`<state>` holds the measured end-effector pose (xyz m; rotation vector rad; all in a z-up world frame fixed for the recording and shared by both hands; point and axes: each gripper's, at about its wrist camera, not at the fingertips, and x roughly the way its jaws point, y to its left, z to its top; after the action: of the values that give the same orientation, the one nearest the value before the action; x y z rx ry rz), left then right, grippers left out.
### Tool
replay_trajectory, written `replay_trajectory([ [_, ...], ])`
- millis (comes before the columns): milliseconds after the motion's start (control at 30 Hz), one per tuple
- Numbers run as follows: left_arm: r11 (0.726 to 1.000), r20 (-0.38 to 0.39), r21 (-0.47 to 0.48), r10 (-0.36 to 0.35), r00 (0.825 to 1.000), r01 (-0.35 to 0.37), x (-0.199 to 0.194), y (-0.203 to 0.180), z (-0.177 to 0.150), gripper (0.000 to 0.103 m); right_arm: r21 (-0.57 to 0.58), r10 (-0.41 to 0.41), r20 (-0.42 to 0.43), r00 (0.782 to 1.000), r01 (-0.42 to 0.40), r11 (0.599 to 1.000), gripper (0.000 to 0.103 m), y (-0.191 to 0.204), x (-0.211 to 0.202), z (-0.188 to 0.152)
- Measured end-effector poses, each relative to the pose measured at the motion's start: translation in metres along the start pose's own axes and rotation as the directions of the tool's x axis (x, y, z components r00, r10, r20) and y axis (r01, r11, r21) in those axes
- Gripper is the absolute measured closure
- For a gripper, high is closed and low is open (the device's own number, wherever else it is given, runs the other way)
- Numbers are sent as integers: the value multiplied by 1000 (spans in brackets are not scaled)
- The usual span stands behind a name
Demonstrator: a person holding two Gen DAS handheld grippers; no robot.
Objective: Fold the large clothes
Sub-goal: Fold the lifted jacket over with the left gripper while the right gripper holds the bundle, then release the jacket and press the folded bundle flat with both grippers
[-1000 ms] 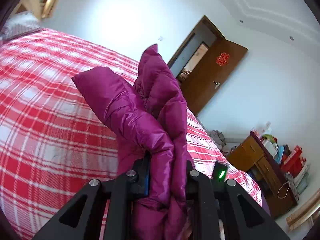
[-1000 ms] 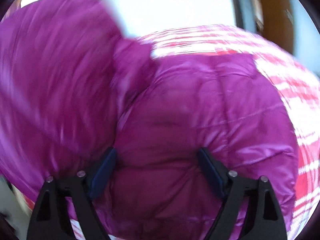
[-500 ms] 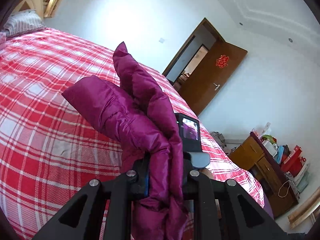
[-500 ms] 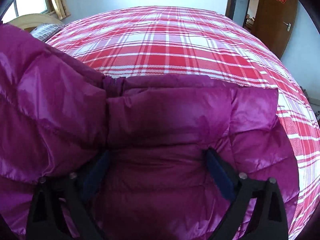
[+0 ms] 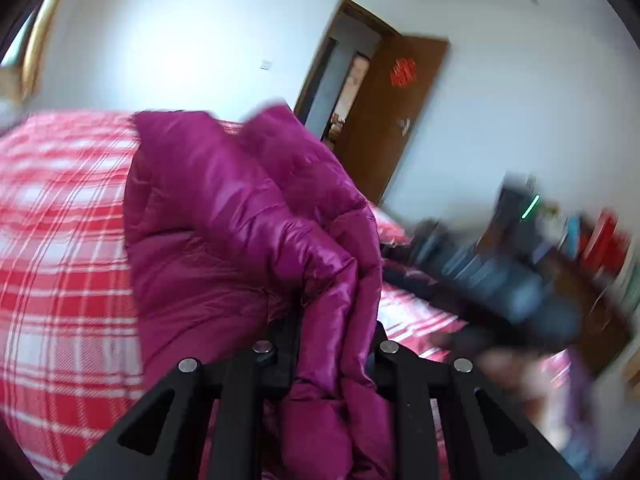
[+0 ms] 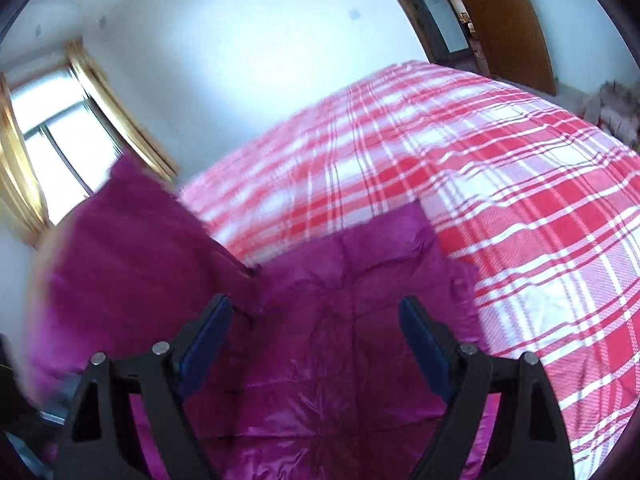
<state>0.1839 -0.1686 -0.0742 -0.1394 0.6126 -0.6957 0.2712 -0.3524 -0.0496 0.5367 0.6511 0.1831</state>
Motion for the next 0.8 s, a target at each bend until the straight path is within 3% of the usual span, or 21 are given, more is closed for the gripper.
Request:
replay_trajectory([
  [100,997,-48,71,43,998,-39,41,-17,-21,84,15,80,28,996,-81,997,17,-9,-15,15],
  [167,992,-66,107,73,995,-65,62,-22,-34,83,4,144,12,990,-144,990,33,-10,-19,24],
  [233,984,-57,151,100,993,-91,75,-25,-45,81,-15,214,-20,977,-215,977,41,-9,-24,27],
  [333,971,-36,213,119,992,-109,81,-33,-54,78,-52,316,-79,946,-320,946,41,3,-23,30],
  [467,962,-39,250,120,992,-107,79,-36,-54,73,-9,428,-250,869,-444,896,41,24,16,31],
  [533,959,-45,265,114,992,-98,69,-37,-56,66,-4,408,-326,853,-433,901,41,31,39,29],
  [567,951,-41,291,125,991,-108,59,-39,-59,60,-4,367,-358,859,-394,919,42,31,53,28],
  [633,941,-33,315,141,989,-123,44,-40,-62,50,1,261,-369,892,-281,960,42,23,70,30],
  [700,942,-17,318,122,992,-110,20,-37,-66,44,24,208,-363,909,-214,977,43,12,73,29],
  [767,942,16,318,109,994,-109,-1,-30,-67,18,16,156,-360,920,-161,987,47,4,72,25],
  [800,943,61,308,114,992,-127,-16,-23,-65,15,8,132,-363,922,-139,990,47,1,72,22],
])
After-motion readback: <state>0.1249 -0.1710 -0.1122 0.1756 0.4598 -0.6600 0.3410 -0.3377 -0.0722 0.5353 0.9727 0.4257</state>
